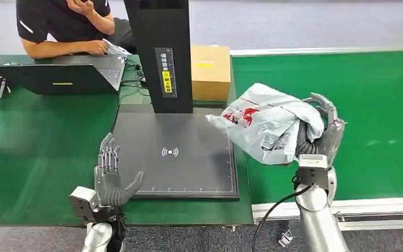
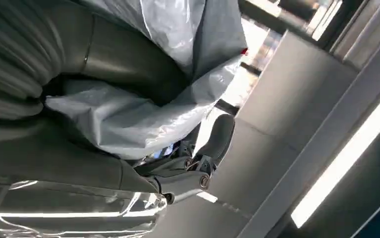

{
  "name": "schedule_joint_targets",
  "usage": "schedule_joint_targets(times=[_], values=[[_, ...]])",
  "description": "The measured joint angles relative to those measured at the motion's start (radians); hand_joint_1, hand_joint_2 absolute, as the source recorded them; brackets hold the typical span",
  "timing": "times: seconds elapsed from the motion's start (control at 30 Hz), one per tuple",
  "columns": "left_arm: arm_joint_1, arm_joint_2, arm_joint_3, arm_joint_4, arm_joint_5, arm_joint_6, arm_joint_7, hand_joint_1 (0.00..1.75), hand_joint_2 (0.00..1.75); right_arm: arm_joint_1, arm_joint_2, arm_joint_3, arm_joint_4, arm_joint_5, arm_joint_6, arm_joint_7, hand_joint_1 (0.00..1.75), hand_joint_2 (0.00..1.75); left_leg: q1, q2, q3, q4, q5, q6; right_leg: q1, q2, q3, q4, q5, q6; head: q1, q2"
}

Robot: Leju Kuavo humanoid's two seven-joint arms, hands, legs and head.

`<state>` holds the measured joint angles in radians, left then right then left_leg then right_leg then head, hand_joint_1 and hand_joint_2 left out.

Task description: Moved the parcel from conveyor to table for the left to box.

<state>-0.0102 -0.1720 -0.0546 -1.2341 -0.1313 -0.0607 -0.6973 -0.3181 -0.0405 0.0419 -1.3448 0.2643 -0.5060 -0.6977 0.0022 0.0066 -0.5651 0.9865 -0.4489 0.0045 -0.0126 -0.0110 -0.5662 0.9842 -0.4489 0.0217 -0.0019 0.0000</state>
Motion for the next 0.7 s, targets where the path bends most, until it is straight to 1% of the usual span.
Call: schedule_joint_targets(times=[0.13,0.27,0.4,0.57,0.7], values=[[-0.025,0.000,-0.003,0.002,0.021,0.020,-0.004,0.00,1.75,-0.100,0.044,0.067,0.106,0.064,0.090,0.000,1.75,1.75,0.000,0.001,0.001,0.000,0.001,-0.001,0.000,0.001,0.000,0.001,0.000,0.000,0.000,0.000],[-0.045,0.000,-0.011,0.010,0.028,0.028,-0.004,0.00,1.75,-0.204,0.086,0.155,0.289,0.143,0.182,0.007,1.75,1.75,0.000,0.001,0.001,0.000,0.002,-0.001,0.001,0.000,0.000,0.001,0.001,-0.001,-0.001,0.000],[-0.055,-0.003,-0.018,0.017,0.031,0.022,-0.004,0.00,1.75,-0.285,0.116,0.228,0.460,0.176,0.279,0.034,1.75,1.75,0.000,0.001,0.001,0.000,0.002,-0.001,0.001,0.000,0.000,0.001,0.001,-0.001,0.000,0.000],[-0.067,-0.003,-0.024,0.031,0.029,0.011,-0.004,0.00,1.75,-0.345,0.142,0.290,0.615,0.188,0.376,0.006,1.75,1.75,0.000,0.001,0.001,0.000,0.002,-0.001,0.000,0.000,0.000,0.001,0.001,-0.001,0.000,0.000],[-0.069,-0.005,-0.026,0.040,0.028,0.011,-0.004,0.00,1.75,-0.354,0.157,0.340,0.649,0.135,0.440,0.002,1.75,1.75,0.000,0.001,0.001,0.000,0.002,-0.001,0.000,0.000,0.000,0.001,0.001,-0.001,0.000,0.000]])
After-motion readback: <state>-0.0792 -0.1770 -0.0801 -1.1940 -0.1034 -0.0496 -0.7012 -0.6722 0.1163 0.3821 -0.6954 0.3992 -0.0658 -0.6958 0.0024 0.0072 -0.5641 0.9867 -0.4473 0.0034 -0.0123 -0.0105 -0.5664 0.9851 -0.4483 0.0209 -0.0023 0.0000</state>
